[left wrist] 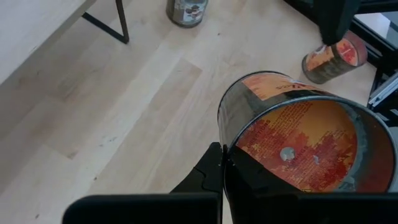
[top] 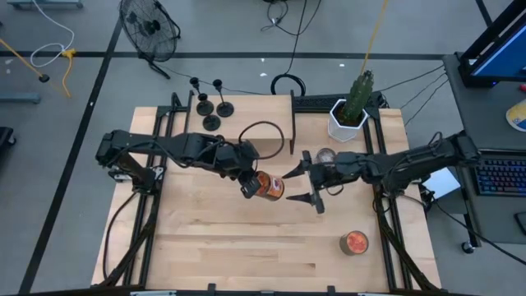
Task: Pick & Place candle stick holders
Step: Put the left orange scented candle on the shelf
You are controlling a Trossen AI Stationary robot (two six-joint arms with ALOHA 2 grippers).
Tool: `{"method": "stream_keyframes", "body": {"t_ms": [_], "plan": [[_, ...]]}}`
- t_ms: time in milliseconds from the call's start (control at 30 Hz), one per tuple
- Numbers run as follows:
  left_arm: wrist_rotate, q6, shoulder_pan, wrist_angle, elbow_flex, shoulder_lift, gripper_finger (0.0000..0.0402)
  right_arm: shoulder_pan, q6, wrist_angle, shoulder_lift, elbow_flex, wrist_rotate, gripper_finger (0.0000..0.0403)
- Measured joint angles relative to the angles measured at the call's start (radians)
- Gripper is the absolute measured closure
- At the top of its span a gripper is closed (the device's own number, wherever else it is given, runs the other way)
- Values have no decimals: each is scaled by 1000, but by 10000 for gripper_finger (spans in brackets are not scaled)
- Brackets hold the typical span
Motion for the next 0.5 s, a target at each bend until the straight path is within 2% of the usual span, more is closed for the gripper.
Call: {"method": "stream_keyframes", "body": {"t_ms": [500], "plan": [[-10,15,-1,-1,-1,0,402,-36,4,-288,176,245,30,103]]}}
